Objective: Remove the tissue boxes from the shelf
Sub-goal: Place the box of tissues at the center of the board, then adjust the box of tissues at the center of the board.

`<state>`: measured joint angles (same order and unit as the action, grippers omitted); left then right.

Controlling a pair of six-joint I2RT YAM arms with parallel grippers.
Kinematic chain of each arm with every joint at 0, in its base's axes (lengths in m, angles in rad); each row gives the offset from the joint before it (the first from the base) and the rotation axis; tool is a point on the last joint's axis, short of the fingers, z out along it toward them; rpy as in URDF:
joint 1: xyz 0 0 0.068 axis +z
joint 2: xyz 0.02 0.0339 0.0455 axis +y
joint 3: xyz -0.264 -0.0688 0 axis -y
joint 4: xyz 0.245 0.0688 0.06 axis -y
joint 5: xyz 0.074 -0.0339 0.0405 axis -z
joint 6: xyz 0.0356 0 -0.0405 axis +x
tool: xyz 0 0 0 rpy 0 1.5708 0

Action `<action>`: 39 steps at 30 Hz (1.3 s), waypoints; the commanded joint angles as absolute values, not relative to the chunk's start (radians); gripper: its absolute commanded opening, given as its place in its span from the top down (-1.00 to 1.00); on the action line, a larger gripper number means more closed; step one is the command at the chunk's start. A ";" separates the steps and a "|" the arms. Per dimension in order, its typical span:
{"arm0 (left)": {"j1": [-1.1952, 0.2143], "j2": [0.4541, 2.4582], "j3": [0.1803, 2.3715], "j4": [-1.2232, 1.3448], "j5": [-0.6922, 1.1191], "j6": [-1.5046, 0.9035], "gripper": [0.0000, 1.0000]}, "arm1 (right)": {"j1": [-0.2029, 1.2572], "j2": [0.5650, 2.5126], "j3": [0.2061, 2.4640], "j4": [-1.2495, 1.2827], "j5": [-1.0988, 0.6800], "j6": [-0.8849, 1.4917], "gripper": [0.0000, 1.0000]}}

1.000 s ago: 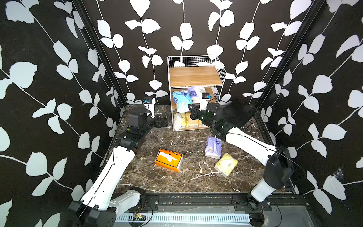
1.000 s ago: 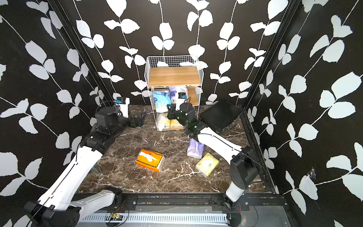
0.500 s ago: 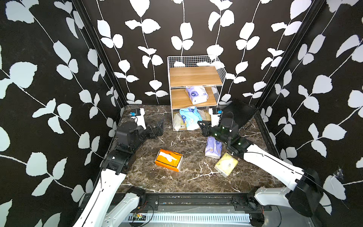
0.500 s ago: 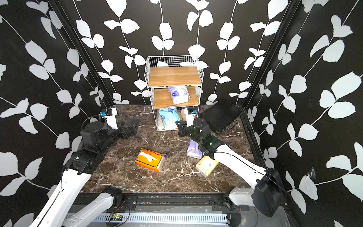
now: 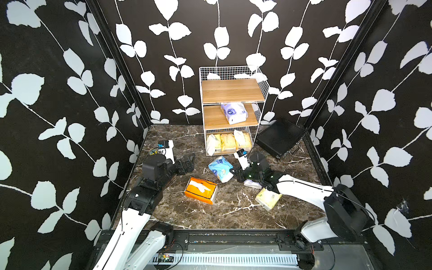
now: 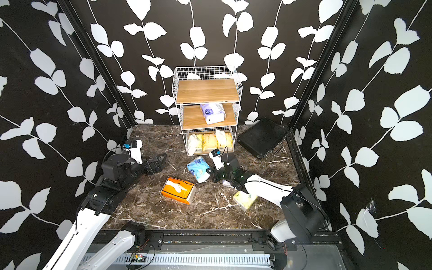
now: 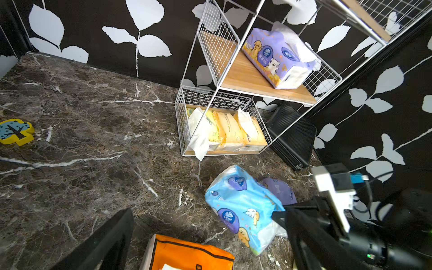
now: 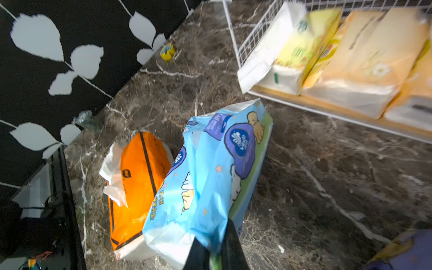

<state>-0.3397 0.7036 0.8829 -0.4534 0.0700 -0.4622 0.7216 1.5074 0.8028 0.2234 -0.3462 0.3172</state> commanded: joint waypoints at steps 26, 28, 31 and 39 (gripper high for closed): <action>-0.347 0.629 0.770 -0.425 0.063 -0.502 -0.98 | 0.753 1.849 1.033 0.255 -0.326 0.224 -0.18; -0.347 0.629 0.772 -0.419 0.074 -0.500 -0.98 | 0.760 1.875 1.056 0.269 -0.348 0.242 -0.18; -0.348 0.644 0.769 -0.362 0.119 -0.509 -0.98 | 0.772 1.892 1.100 0.246 -0.353 0.245 -0.19; -0.359 0.799 0.837 -0.174 0.108 -0.528 -0.98 | 0.775 1.767 1.094 0.246 -0.319 0.267 -0.23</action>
